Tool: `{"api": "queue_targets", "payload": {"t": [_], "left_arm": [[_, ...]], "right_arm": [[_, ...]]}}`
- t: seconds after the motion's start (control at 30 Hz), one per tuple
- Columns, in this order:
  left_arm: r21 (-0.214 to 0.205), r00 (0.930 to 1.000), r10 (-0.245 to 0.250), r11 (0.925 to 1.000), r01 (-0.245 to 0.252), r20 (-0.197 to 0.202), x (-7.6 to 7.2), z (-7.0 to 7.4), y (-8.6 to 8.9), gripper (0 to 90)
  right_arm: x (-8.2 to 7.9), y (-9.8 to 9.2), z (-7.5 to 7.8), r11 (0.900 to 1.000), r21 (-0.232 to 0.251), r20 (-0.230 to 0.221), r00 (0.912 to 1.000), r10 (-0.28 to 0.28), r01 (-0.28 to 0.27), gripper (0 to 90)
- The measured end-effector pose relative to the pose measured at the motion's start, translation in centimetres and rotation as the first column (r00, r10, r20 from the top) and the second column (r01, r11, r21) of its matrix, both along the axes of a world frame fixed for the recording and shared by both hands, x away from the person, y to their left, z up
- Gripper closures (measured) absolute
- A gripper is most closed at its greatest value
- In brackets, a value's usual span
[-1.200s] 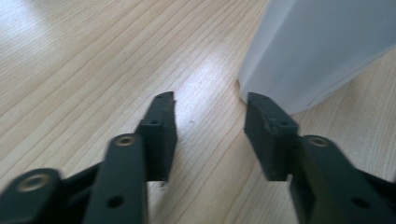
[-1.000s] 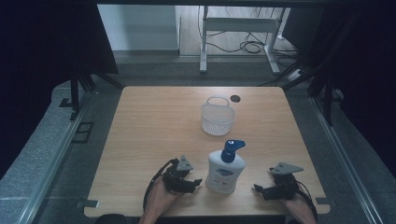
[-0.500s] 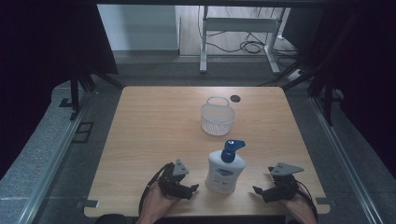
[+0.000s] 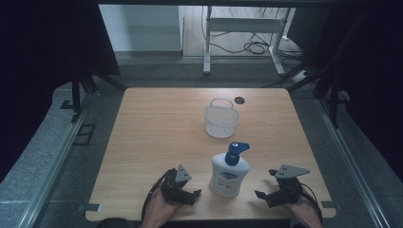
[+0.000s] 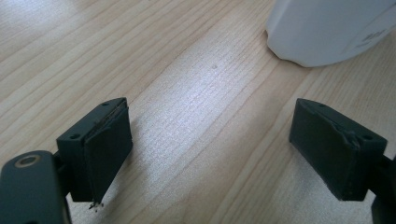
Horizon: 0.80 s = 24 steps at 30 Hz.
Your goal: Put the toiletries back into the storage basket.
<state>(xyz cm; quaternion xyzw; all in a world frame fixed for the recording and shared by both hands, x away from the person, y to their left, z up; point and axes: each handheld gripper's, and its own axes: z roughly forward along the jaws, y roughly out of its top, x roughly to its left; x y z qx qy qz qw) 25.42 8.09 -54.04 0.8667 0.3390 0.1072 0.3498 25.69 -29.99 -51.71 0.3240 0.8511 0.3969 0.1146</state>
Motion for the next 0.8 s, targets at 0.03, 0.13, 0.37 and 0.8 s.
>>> {"api": "queue_targets", "payload": {"t": [0.03,0.13,0.37,0.8], "left_arm": [[0.0,1.0,0.0,1.0,0.0,0.0,0.0,0.0,0.0,12.6],[0.005,0.9997,0.0,1.0,0.0,0.024,-0.2,-0.2,0.0,12.3],[0.005,0.9997,-0.002,1.0,0.002,0.023,-0.2,-0.2,0.0,11.8],[0.006,0.9997,-0.002,1.0,0.002,0.023,-0.2,-0.2,0.0,11.9]], "right_arm": [[0.0,0.0,0.0,1.0,0.0,0.0,1.0,0.0,0.0,0.0],[0.0,0.4,0.1,0.9997,0.01,-0.01,0.9997,0.024,-0.023,0.0],[0.0,0.7,0.8,0.9983,0.046,-0.01,0.9994,0.035,-0.034,0.0],[0.0,1.3,2.1,0.9958,0.071,0.016,0.9983,0.056,-0.057,0.0]]}}
